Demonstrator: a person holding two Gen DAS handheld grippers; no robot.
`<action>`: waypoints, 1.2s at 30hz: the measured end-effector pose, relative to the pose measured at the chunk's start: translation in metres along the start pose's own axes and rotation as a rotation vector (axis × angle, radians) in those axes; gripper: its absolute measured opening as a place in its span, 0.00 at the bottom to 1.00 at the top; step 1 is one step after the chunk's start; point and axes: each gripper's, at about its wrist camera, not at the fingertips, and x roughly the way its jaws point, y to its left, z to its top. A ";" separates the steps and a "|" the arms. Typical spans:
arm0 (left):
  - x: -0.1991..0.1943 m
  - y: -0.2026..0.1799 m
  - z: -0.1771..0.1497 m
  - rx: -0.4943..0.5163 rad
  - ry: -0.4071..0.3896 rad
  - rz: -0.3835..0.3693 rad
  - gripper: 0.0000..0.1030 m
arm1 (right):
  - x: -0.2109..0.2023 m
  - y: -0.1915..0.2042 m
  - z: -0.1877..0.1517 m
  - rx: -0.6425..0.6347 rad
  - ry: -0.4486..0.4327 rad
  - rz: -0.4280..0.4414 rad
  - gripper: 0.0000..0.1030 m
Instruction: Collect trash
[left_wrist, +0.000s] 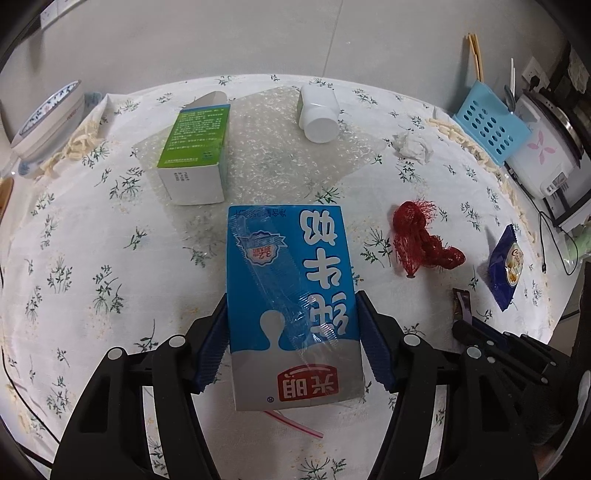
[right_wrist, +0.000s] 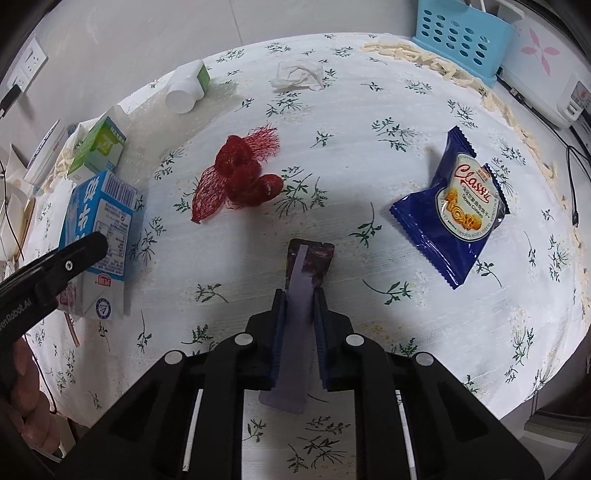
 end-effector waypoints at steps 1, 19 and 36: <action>-0.001 0.001 -0.001 -0.001 -0.002 0.003 0.61 | -0.001 -0.002 0.000 0.004 -0.002 0.003 0.13; -0.017 0.002 -0.015 -0.012 -0.010 0.010 0.61 | -0.024 -0.006 -0.006 -0.022 -0.048 0.013 0.12; -0.045 -0.006 -0.032 -0.010 -0.035 0.014 0.61 | -0.061 -0.002 -0.017 -0.088 -0.122 0.006 0.12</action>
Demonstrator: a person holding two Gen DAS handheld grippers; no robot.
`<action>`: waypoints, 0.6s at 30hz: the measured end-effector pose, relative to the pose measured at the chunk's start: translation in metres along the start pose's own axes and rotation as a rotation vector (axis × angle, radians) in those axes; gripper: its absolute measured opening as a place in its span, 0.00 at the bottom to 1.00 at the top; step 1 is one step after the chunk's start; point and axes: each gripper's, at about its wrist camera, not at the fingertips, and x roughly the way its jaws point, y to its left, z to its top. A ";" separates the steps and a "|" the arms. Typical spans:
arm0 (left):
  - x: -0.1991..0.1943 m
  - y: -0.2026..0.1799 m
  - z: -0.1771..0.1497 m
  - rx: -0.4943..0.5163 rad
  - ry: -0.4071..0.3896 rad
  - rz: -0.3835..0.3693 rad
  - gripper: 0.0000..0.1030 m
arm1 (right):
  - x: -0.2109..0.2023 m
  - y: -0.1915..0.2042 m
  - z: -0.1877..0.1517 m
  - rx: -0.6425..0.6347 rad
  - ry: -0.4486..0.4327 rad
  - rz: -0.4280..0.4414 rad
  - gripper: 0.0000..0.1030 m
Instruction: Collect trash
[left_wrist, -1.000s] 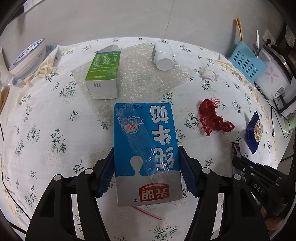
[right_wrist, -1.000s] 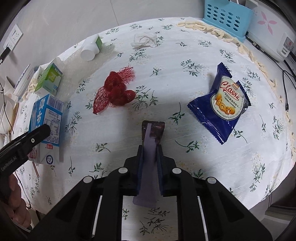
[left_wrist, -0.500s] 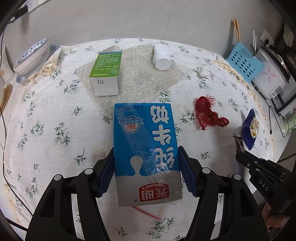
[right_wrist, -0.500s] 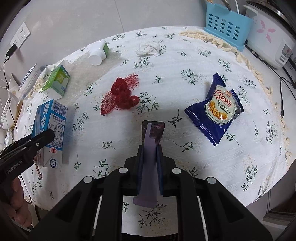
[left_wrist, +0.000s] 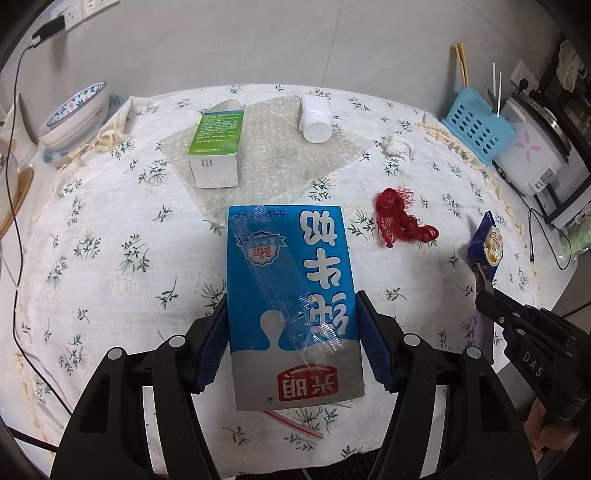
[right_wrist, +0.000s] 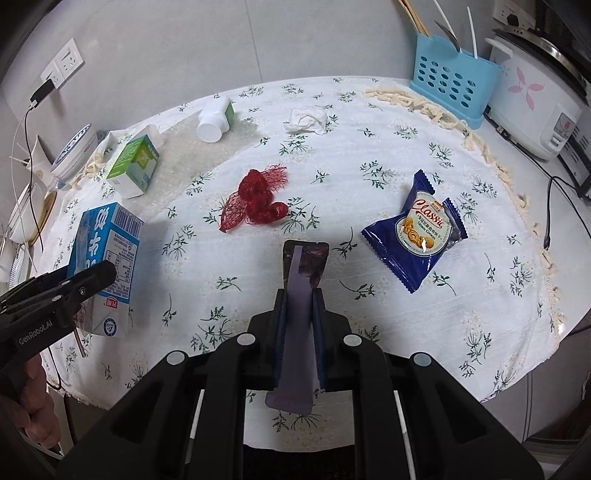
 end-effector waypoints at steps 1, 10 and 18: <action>-0.002 -0.001 -0.002 0.001 -0.002 0.001 0.61 | -0.002 0.000 -0.001 -0.002 -0.003 0.000 0.12; -0.019 -0.006 -0.017 -0.006 -0.011 0.000 0.61 | -0.025 -0.002 -0.009 -0.020 -0.034 0.007 0.12; -0.038 -0.011 -0.032 -0.015 -0.025 -0.005 0.61 | -0.044 -0.003 -0.021 -0.030 -0.058 0.012 0.12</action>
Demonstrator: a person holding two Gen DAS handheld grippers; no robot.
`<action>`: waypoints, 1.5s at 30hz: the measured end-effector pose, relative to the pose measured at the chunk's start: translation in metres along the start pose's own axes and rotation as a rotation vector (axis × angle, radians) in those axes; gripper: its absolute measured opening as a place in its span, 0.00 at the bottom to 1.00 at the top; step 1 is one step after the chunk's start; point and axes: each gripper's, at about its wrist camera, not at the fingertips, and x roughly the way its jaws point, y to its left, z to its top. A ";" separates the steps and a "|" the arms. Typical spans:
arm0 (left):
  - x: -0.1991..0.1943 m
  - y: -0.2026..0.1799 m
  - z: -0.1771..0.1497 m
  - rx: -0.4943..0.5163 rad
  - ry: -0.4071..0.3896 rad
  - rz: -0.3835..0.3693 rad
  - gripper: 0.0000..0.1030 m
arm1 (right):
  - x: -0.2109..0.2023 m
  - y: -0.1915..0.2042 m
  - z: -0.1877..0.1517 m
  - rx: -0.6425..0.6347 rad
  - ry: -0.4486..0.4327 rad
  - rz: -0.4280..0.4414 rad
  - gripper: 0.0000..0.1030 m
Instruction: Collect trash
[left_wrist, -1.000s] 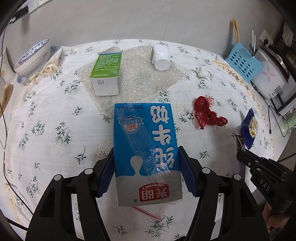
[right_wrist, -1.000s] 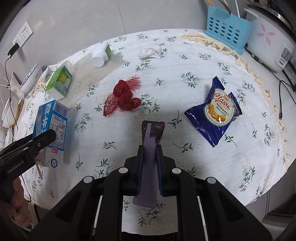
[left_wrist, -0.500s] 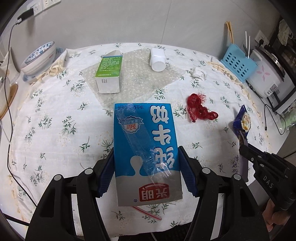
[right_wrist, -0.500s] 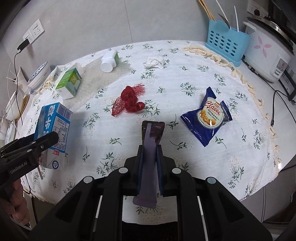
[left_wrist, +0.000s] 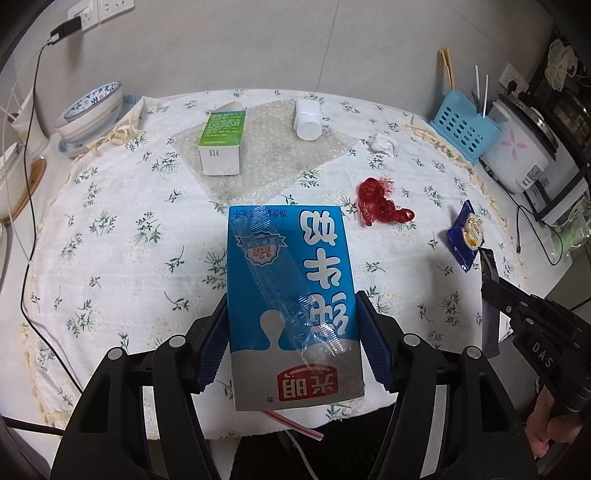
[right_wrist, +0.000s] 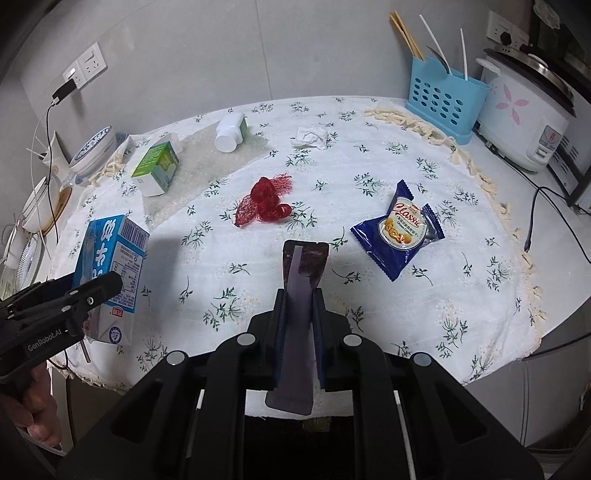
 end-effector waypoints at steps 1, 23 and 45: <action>-0.002 -0.001 -0.002 0.000 -0.002 0.000 0.61 | -0.002 0.000 -0.002 -0.001 -0.002 0.000 0.12; -0.047 -0.018 -0.059 -0.014 -0.026 -0.009 0.61 | -0.048 -0.006 -0.052 -0.023 -0.033 0.021 0.12; -0.068 -0.038 -0.136 -0.018 -0.017 -0.020 0.61 | -0.074 -0.010 -0.126 -0.048 -0.016 0.040 0.12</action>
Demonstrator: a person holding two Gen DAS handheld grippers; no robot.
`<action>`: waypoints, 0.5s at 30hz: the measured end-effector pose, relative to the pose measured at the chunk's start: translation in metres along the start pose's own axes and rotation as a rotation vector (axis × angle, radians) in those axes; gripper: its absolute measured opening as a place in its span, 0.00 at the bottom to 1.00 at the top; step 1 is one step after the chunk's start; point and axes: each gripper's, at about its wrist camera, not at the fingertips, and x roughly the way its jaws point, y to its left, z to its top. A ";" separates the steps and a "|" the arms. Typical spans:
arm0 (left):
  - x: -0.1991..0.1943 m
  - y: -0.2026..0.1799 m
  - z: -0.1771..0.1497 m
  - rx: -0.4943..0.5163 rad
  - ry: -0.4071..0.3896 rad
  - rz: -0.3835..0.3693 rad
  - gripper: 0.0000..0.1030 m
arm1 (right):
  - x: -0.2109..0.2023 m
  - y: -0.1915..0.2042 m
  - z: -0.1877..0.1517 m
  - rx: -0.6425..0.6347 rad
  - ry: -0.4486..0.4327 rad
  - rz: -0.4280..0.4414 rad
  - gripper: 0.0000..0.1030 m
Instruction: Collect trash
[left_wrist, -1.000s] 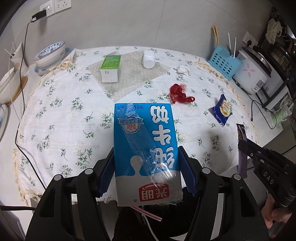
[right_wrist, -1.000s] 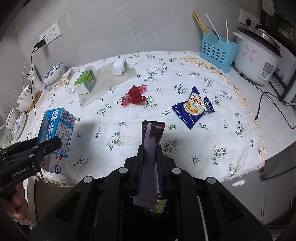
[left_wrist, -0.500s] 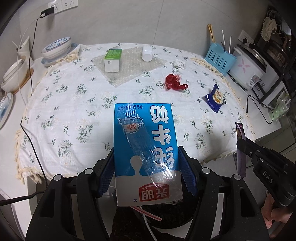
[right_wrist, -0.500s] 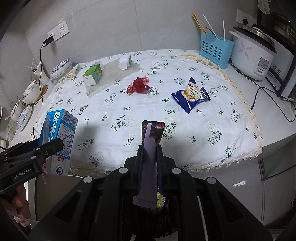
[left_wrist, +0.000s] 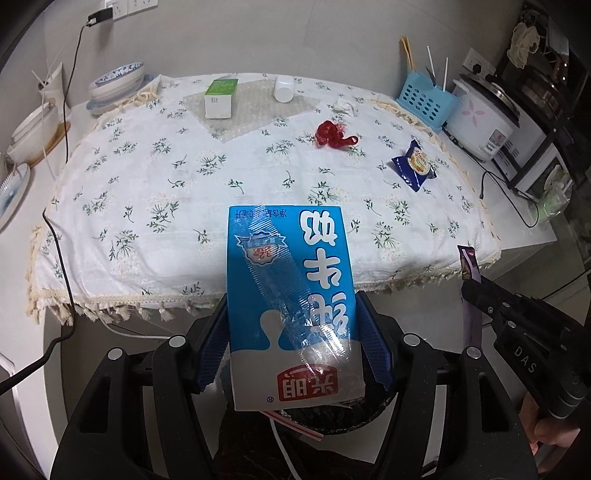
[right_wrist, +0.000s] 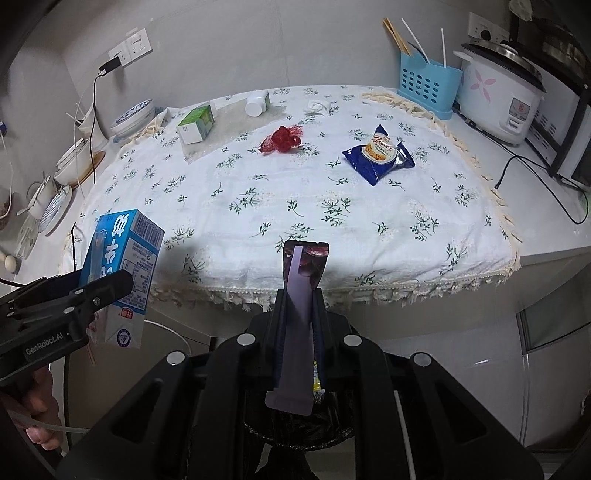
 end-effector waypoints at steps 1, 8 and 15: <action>0.000 -0.001 -0.004 0.000 0.003 -0.002 0.61 | 0.000 0.000 -0.002 -0.002 0.001 -0.001 0.12; 0.004 -0.005 -0.025 -0.002 0.026 -0.010 0.61 | 0.001 -0.001 -0.023 0.001 0.025 -0.002 0.12; 0.015 -0.010 -0.043 0.017 0.050 -0.012 0.61 | 0.007 -0.005 -0.043 0.014 0.056 -0.007 0.12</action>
